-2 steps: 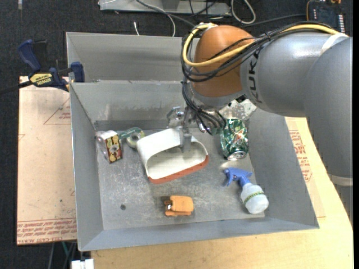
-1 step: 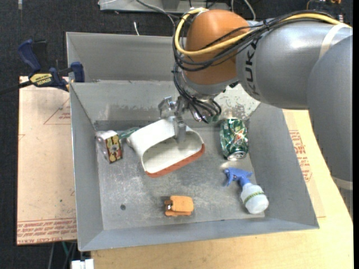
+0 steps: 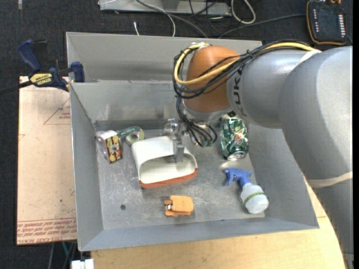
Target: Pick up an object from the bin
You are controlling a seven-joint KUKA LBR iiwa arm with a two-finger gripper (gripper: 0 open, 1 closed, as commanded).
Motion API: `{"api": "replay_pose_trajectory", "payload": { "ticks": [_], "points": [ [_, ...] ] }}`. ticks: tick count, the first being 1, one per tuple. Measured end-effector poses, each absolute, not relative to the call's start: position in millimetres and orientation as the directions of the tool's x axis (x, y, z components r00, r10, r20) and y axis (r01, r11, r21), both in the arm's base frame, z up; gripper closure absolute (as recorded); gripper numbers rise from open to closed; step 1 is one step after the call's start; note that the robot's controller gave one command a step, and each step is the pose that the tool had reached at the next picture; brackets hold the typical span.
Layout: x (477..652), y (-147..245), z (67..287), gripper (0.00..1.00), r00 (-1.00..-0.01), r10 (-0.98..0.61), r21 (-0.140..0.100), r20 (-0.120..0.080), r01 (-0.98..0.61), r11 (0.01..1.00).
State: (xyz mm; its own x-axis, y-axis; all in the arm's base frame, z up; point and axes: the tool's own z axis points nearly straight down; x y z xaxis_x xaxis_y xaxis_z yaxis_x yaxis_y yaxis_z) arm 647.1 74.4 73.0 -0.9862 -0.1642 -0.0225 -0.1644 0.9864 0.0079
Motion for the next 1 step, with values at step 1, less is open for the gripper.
{"api": "replay_pose_trajectory", "payload": {
  "ticks": [1],
  "points": [
    [647.4,79.4,94.6,1.00,-0.986,-0.164,0.006,-0.025,-0.164,0.986]
  ]
}}
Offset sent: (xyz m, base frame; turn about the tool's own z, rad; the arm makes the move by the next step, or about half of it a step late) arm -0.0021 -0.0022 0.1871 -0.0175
